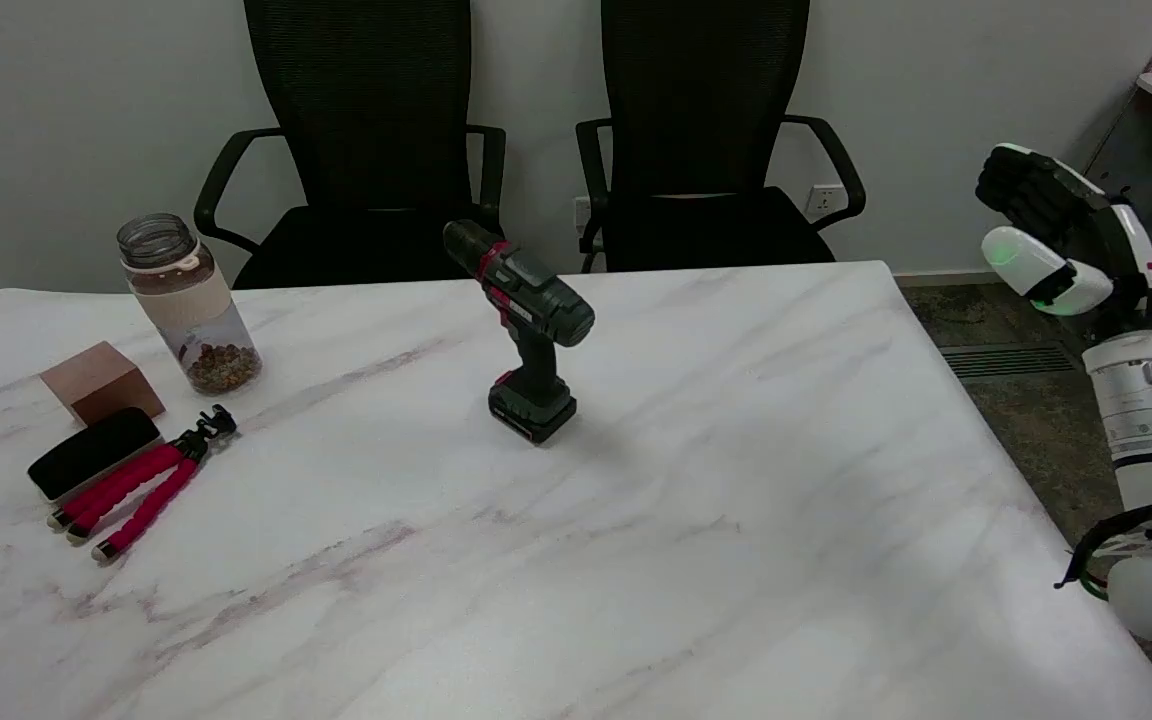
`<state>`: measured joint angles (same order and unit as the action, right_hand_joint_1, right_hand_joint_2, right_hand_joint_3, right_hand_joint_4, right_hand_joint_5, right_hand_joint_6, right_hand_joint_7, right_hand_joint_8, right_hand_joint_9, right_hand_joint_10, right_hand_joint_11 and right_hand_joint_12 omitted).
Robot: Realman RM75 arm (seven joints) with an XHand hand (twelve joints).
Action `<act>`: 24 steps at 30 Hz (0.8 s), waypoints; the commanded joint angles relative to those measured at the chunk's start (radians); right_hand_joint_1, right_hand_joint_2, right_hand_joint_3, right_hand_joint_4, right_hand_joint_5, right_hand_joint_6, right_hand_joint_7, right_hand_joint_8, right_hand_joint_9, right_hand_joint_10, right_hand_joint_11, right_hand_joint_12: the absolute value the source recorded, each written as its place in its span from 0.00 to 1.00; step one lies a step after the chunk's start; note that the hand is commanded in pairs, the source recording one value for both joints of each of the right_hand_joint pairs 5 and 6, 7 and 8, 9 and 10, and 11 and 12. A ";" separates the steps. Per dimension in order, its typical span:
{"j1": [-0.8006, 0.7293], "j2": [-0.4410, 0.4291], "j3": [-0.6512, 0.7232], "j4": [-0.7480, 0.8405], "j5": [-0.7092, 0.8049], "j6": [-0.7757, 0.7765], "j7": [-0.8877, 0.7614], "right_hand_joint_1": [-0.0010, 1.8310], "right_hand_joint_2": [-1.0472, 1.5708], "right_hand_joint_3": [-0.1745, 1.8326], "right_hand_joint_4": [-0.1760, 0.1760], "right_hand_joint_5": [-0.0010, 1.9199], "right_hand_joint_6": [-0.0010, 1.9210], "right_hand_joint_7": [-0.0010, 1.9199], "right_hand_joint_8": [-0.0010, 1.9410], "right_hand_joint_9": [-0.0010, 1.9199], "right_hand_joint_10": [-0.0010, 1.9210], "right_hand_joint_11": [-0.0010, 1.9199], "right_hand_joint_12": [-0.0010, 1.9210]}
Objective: Pick up the power screwdriver.
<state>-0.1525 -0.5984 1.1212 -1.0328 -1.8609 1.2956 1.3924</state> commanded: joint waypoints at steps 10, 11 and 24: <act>0.056 0.023 -0.012 -0.051 -0.383 -0.262 0.249 0.49 0.33 0.54 0.45 0.17 0.17 0.17 0.17 0.17 0.17 0.14 0.14; 0.056 0.019 -0.024 -0.058 -0.383 -0.258 0.249 0.49 0.33 0.54 0.45 0.17 0.17 0.17 0.17 0.17 0.17 0.14 0.14; 0.235 -0.354 -0.241 0.019 -0.379 -0.222 0.255 0.48 0.23 0.46 0.69 0.12 0.12 0.12 0.12 0.19 0.19 0.17 0.17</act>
<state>-0.1095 -0.6142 1.0796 -1.0868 -2.1591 1.1052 1.5941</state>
